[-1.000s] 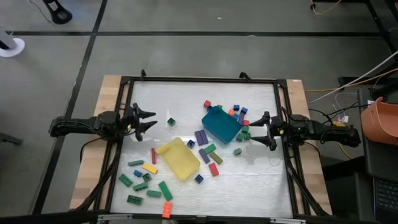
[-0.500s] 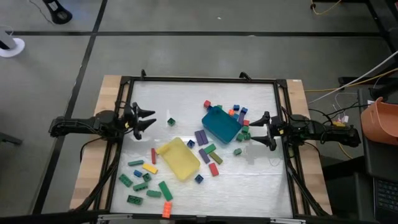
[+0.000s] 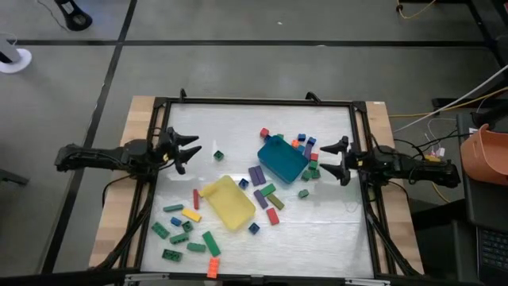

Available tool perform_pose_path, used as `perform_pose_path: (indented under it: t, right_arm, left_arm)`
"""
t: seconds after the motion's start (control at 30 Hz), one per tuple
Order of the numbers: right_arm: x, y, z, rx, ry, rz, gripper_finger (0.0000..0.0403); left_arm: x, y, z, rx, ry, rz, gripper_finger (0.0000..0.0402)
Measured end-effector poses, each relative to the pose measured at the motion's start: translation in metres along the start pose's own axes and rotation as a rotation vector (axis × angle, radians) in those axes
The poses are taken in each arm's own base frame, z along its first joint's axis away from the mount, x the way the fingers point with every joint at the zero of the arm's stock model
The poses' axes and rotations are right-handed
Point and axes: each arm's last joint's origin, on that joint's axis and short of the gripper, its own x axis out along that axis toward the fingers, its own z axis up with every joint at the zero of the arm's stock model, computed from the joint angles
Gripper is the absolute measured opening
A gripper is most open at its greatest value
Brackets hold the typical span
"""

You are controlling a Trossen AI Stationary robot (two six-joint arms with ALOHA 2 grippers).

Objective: Sort blocks by size
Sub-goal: Put the small green game piece into the yellow bin

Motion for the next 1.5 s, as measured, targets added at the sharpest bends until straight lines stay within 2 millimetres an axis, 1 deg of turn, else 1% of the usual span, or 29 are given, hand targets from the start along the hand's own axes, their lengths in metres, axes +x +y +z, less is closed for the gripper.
perform_pose_path:
  t: [0.17, 0.3, 0.4, 0.57, 0.8, 1.03, 1.13, 1.5]
  right_arm:
    - [0.0, 0.001, 0.005, 0.004, -0.046, 0.011, 0.0344]
    - [0.0, 0.001, 0.005, 0.004, -0.051, 0.012, 0.0344]
    - [0.0, 0.001, 0.005, 0.004, -0.051, 0.012, 0.0344]
    - [0.0, 0.001, 0.006, 0.004, -0.052, 0.012, 0.0344]
    - [0.0, 0.001, 0.006, 0.004, -0.052, 0.012, 0.0344]
    - [0.0, 0.001, 0.006, 0.004, -0.053, 0.012, 0.0344]
    - [0.0, 0.001, 0.006, 0.003, -0.054, 0.012, 0.0344]
    - [0.0, 0.001, 0.006, 0.003, -0.053, 0.012, 0.0344]
  left_arm:
    - [0.014, -0.007, 0.01, 0.024, 0.085, 0.055, 0.0196]
    - [0.032, -0.013, 0.017, 0.012, 0.16, 0.101, 0.0196]
    - [0.047, -0.014, 0.018, 0.019, 0.259, 0.166, 0.0196]
    - [0.071, -0.01, 0.009, 0.0, 0.447, 0.29, 0.0196]
    - [0.099, -0.007, -0.013, -0.023, 0.627, 0.33, 0.0196]
    - [0.112, 0.0, -0.04, -0.048, 0.763, 0.365, 0.0196]
    - [0.114, 0.002, -0.047, -0.047, 0.795, 0.383, 0.0196]
    - [0.117, 0.004, -0.062, -0.055, 0.849, 0.418, 0.0196]
